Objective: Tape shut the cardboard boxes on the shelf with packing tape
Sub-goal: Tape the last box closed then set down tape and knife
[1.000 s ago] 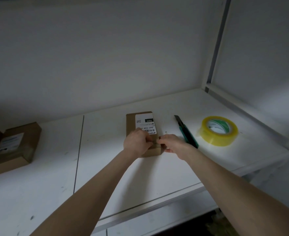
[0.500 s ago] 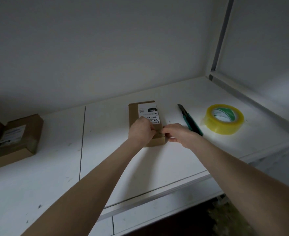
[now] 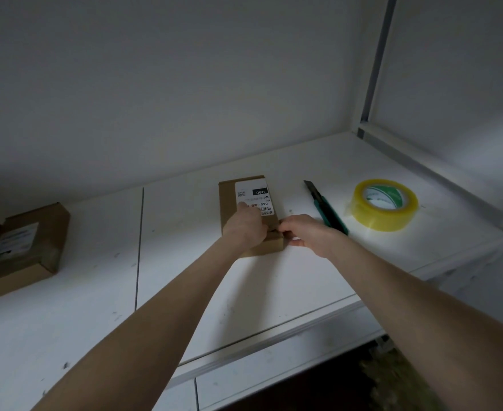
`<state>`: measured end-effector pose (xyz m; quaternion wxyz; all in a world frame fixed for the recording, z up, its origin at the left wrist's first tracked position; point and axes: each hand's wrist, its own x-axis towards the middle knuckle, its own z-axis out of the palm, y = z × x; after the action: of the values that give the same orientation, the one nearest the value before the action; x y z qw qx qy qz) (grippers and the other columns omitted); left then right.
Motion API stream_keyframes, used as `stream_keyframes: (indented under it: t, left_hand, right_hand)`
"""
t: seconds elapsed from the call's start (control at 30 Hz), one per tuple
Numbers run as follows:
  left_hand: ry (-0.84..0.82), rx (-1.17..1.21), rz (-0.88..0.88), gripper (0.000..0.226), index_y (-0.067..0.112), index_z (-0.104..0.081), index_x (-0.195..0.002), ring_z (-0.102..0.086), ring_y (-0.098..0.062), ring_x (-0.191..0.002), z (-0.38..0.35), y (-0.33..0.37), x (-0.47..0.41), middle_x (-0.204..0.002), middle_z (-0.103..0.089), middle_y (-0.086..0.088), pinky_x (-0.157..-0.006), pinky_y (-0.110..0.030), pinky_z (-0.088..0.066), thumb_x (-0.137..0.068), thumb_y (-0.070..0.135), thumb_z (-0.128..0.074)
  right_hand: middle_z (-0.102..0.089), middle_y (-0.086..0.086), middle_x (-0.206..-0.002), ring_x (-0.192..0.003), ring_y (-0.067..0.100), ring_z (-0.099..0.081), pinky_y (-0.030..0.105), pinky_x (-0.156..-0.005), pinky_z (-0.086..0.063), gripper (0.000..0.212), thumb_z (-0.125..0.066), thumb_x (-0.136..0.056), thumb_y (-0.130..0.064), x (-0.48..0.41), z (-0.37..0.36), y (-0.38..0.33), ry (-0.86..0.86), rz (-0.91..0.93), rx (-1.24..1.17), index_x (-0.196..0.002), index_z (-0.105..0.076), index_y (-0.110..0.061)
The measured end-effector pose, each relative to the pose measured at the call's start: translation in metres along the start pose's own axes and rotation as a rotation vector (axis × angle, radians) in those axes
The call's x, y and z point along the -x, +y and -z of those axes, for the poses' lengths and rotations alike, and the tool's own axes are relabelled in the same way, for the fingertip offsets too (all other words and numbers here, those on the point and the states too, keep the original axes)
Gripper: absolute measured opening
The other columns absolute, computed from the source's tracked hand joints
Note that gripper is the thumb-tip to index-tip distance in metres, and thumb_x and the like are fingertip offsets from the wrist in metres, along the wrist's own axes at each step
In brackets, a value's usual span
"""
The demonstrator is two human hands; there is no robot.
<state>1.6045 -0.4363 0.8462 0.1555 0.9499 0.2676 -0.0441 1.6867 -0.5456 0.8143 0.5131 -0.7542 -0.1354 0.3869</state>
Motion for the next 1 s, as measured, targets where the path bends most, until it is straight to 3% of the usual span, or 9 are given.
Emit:
stream_keyframes:
  t: [0.07, 0.17, 0.3, 0.43, 0.57, 0.73, 0.87, 1.0]
  left_hand:
    - [-0.010, -0.032, 0.001, 0.032, 0.001, -0.057, -0.118, -0.054, -0.029, -0.089, 0.001, 0.002, 0.001, -0.127, -0.037, -0.015, -0.087, -0.037, -0.046, -0.097, 0.022, -0.044]
    - [-0.026, -0.034, -0.006, 0.034, 0.001, -0.057, -0.117, -0.056, -0.035, -0.103, 0.002, 0.002, 0.002, -0.125, -0.040, -0.017, -0.091, -0.040, -0.046, -0.098, 0.024, -0.040]
    - [-0.032, 0.059, -0.039, 0.021, 0.008, -0.056, -0.085, -0.056, -0.029, -0.089, 0.005, 0.001, 0.000, -0.098, -0.058, -0.015, -0.072, -0.032, -0.042, -0.095, 0.019, -0.041]
    - [-0.016, 0.242, -0.061, 0.022, 0.011, -0.070, -0.079, -0.059, -0.021, -0.083, 0.007, -0.001, 0.000, -0.093, -0.071, -0.012, -0.068, -0.025, -0.041, -0.090, 0.013, -0.052]
    - [0.037, 0.311, -0.043, 0.014, 0.012, -0.074, -0.082, -0.063, -0.021, -0.091, 0.004, -0.001, 0.001, -0.094, -0.072, -0.008, -0.078, -0.029, -0.047, -0.084, 0.020, -0.062]
    - [0.121, 0.283, -0.012, 0.015, 0.014, -0.074, -0.095, -0.060, -0.018, -0.104, 0.003, -0.007, 0.001, -0.107, -0.069, -0.001, -0.077, -0.022, -0.042, -0.084, 0.021, -0.066]
    - [0.038, 0.257, -0.041, 0.015, 0.017, -0.074, -0.095, -0.060, -0.016, -0.098, 0.005, -0.006, 0.004, -0.103, -0.069, -0.001, -0.075, -0.020, -0.041, -0.081, 0.021, -0.069]
    - [0.009, 0.206, -0.052, 0.012, 0.016, -0.073, -0.090, -0.060, -0.016, -0.085, 0.005, 0.000, 0.004, -0.097, -0.070, -0.006, -0.070, -0.022, -0.042, -0.081, 0.021, -0.069]
  right_hand:
    - [-0.061, 0.006, -0.092, -0.084, 0.014, -0.056, 0.026, -0.083, -0.050, 0.012, -0.057, -0.092, -0.009, -0.001, 0.000, 0.000, 0.018, -0.010, -0.010, -0.103, -0.062, -0.011]
    - [-0.061, 0.008, -0.097, -0.089, 0.016, -0.056, 0.021, -0.075, -0.049, 0.015, -0.057, -0.090, -0.009, -0.001, 0.000, 0.000, 0.022, -0.018, -0.001, -0.104, -0.063, -0.010]
    - [-0.062, 0.007, -0.093, -0.088, 0.016, -0.057, 0.024, -0.081, -0.051, 0.014, -0.059, -0.088, -0.010, -0.002, 0.001, 0.001, 0.025, -0.015, 0.015, -0.101, -0.065, -0.010]
    - [-0.061, 0.003, -0.085, -0.084, 0.013, -0.057, 0.024, -0.081, -0.051, 0.008, -0.060, -0.087, -0.011, -0.001, 0.000, 0.001, 0.031, -0.019, 0.028, -0.094, -0.064, -0.012]
    - [-0.062, 0.002, -0.084, -0.080, 0.011, -0.057, 0.023, -0.082, -0.051, 0.008, -0.061, -0.088, -0.012, 0.001, 0.000, 0.000, 0.026, -0.008, 0.030, -0.095, -0.065, -0.011]
    - [-0.059, 0.000, -0.079, -0.080, 0.010, -0.055, 0.025, -0.085, -0.050, 0.011, -0.062, -0.090, -0.013, 0.005, 0.001, -0.001, 0.025, 0.014, 0.016, -0.080, -0.061, -0.017]
    - [-0.058, 0.001, -0.077, -0.075, 0.009, -0.053, 0.024, -0.083, -0.049, 0.013, -0.060, -0.091, -0.012, 0.003, 0.001, 0.000, 0.012, 0.017, 0.028, -0.078, -0.060, -0.016]
    - [-0.057, 0.001, -0.075, -0.071, 0.009, -0.053, 0.019, -0.071, -0.047, 0.015, -0.057, -0.091, -0.010, 0.003, 0.000, -0.001, 0.007, 0.012, 0.037, -0.078, -0.060, -0.016]
